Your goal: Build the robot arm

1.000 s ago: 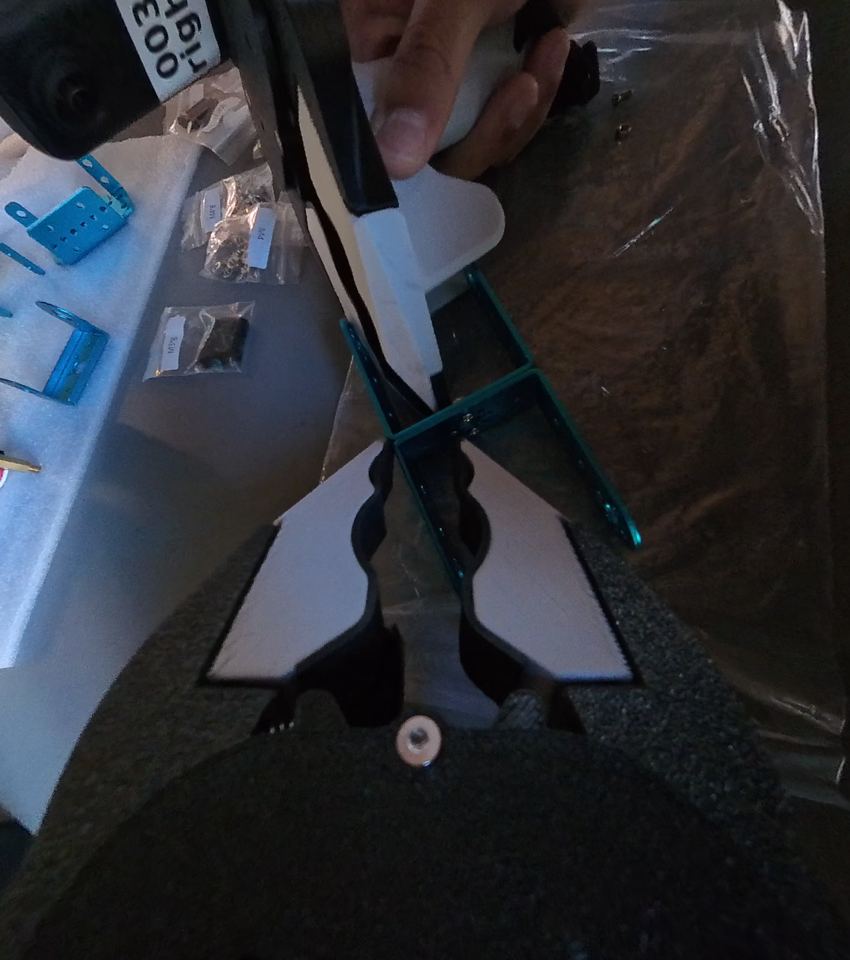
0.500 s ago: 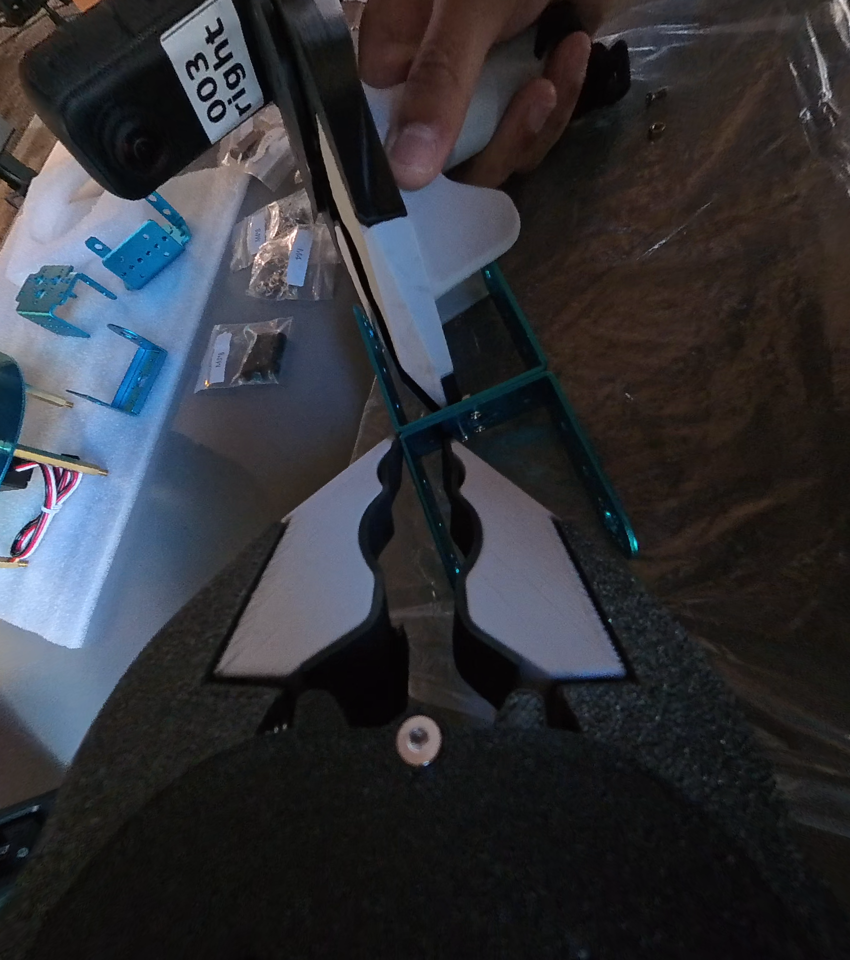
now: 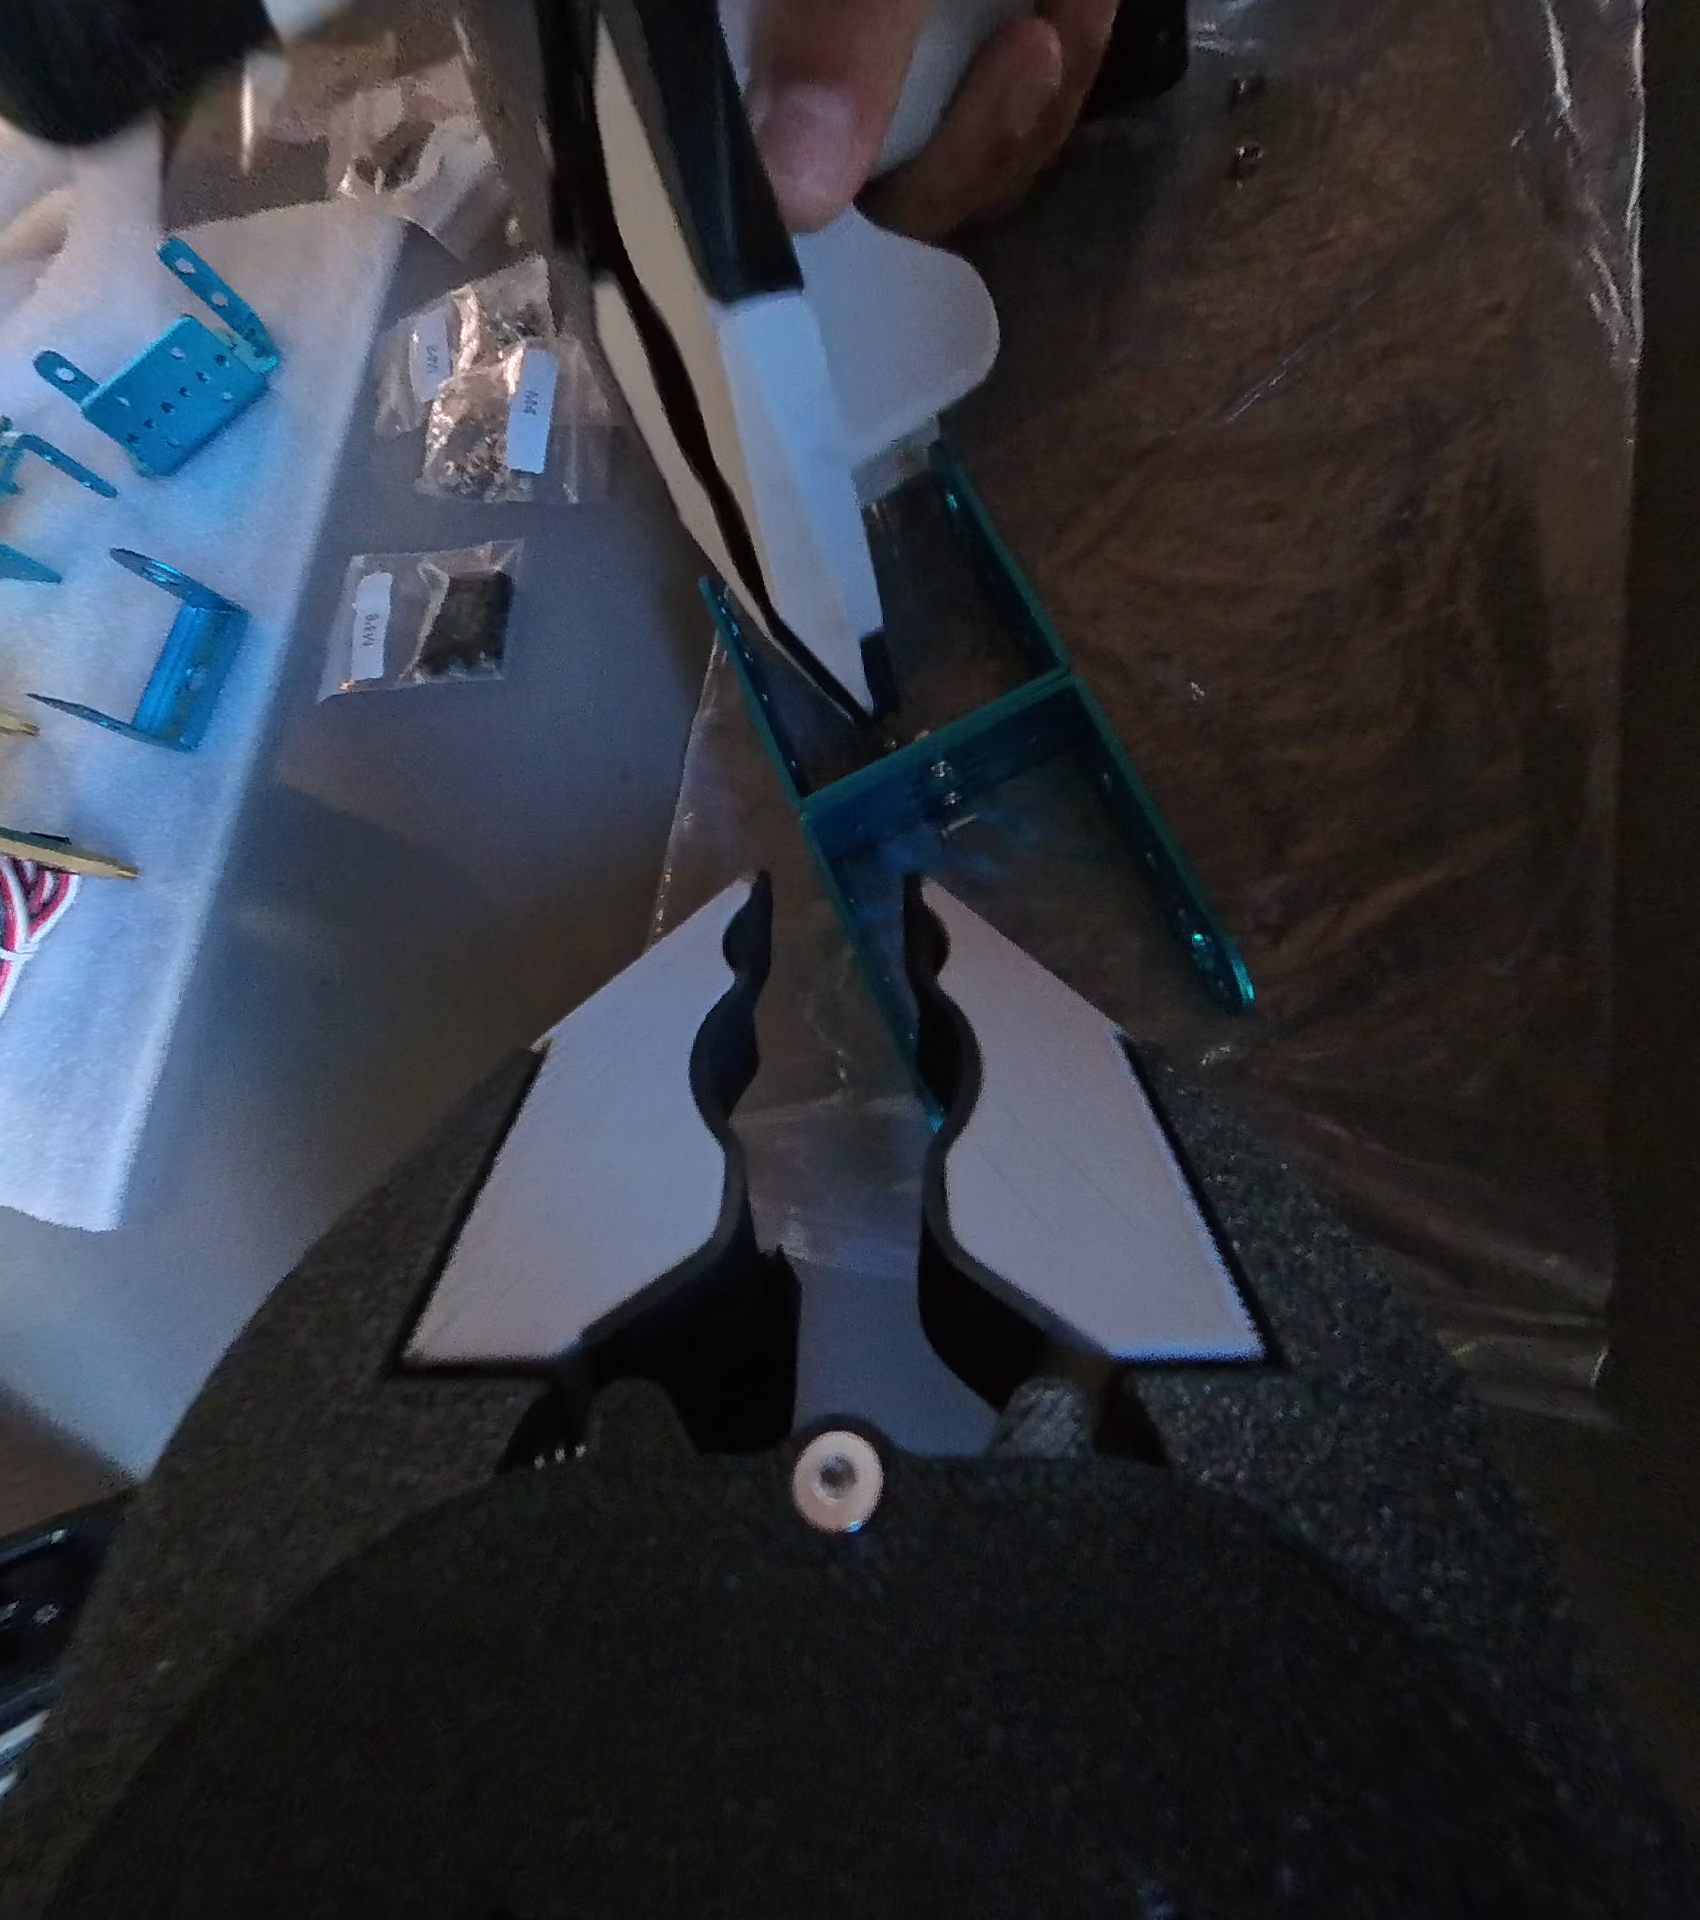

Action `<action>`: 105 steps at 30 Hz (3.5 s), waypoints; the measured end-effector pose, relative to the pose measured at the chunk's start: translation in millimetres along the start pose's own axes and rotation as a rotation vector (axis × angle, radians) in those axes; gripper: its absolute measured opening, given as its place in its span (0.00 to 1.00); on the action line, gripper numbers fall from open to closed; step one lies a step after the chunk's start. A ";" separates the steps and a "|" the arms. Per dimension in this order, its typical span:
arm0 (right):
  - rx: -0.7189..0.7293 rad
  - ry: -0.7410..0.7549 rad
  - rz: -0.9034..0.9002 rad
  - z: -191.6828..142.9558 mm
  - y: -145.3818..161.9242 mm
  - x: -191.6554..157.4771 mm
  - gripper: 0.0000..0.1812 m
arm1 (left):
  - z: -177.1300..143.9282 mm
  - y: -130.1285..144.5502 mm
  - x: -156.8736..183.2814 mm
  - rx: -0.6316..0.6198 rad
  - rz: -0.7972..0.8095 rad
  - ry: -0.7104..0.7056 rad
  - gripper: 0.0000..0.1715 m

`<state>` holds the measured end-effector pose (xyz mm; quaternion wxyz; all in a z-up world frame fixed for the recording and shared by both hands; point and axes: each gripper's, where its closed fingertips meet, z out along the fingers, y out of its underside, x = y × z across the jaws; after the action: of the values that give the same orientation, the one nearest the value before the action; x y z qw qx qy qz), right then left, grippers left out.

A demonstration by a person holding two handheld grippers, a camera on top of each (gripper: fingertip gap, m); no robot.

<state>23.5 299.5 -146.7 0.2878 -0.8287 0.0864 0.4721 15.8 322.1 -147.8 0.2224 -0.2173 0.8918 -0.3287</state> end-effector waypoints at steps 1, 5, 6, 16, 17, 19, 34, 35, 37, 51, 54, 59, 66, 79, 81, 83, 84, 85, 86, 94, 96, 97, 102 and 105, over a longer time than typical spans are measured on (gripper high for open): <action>0.002 0.007 -0.073 -1.7 -1.9 -7.1 0.00 | 1.4 0.7 3.3 -0.004 -0.008 0.019 0.14; 0.013 0.218 -0.449 -15.5 -12.6 -16.3 0.00 | 7.5 4.6 6.4 -0.029 -0.010 0.018 0.06; -0.005 0.259 -0.523 -17.2 -11.4 -17.5 0.00 | 8.2 5.6 3.8 -0.038 -0.017 0.006 0.03; -0.120 0.349 -0.641 -20.5 3.4 -25.5 0.11 | -0.7 -4.6 -8.0 -0.002 -0.039 -0.062 0.00; -0.112 0.349 -0.648 -25.8 1.0 -29.1 0.11 | -5.5 -5.9 -12.6 0.001 -0.018 -0.089 0.00; -0.095 0.365 -0.651 -39.7 -5.2 -33.8 0.11 | -14.9 -4.0 -18.1 -0.019 -0.004 -0.130 0.00; -0.176 0.448 -0.697 15.9 3.8 -15.6 0.11 | -98.1 30.4 12.8 -0.099 -0.445 -0.651 0.00; -0.207 0.454 -0.702 16.1 2.2 -13.4 0.11 | -99.5 27.5 19.6 -0.069 -0.494 -0.647 0.00; -0.259 0.540 -0.726 8.2 -5.3 -0.2 0.13 | -100.1 26.8 28.7 -0.055 -0.561 -0.668 0.00; -0.273 0.533 -0.821 25.6 -0.7 6.7 0.04 | -83.1 49.4 54.2 -0.080 -0.818 -0.792 0.00; -0.276 0.520 -0.811 26.2 -0.4 6.5 0.02 | -82.7 47.9 59.1 -0.111 -0.821 -0.831 0.00; -0.243 0.489 -0.766 25.5 -0.6 6.4 0.02 | -69.7 38.7 82.1 -0.187 -0.825 -0.777 0.11; -0.165 0.308 -0.657 16.1 10.7 -32.3 0.01 | -58.3 3.1 107.8 -0.016 -0.909 -0.656 0.15; -0.187 0.430 -0.644 62.4 65.7 -70.6 0.02 | -80.1 9.8 90.6 0.010 -0.429 -0.468 0.24; -0.209 0.483 -0.650 66.6 66.5 -63.9 0.02 | -74.5 14.3 90.8 -0.047 -0.250 -0.374 0.24; -0.222 0.521 -0.674 68.1 66.2 -61.2 0.02 | -66.5 14.2 90.8 -0.080 -0.119 -0.281 0.24; -0.226 0.548 -0.680 67.4 65.4 -58.7 0.02 | -62.3 11.0 94.6 -0.078 -0.089 -0.212 0.24; -0.223 0.569 -0.688 66.2 63.9 -57.3 0.02 | -58.8 9.2 99.8 -0.084 -0.066 -0.141 0.24; -0.224 0.563 -0.695 66.5 64.3 -58.4 0.02 | -56.5 8.8 100.2 -0.095 -0.038 -0.104 0.23; -0.206 0.507 -0.679 56.9 58.7 -64.1 0.02 | -42.3 13.7 96.4 -0.170 0.035 0.040 0.06; -0.201 0.494 -0.725 48.1 52.3 -70.5 0.01 | -42.6 11.4 98.7 -0.169 0.053 0.021 0.02; -0.205 0.512 -0.768 41.4 47.5 -71.9 0.02 | -43.0 7.0 96.9 -0.146 0.067 -0.019 0.00; -0.283 0.394 -0.870 20.0 28.8 -114.0 0.02 | -60.3 -32.4 83.1 0.064 0.071 -0.279 0.00; -0.400 0.353 -0.951 4.5 17.6 -138.2 0.02 | -73.5 -63.9 74.6 0.237 0.032 -0.464 0.00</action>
<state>-61.6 269.9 -40.4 0.2873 -0.8817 -0.3424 0.1508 -68.6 274.2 -72.8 0.4501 -0.2455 0.7754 -0.3686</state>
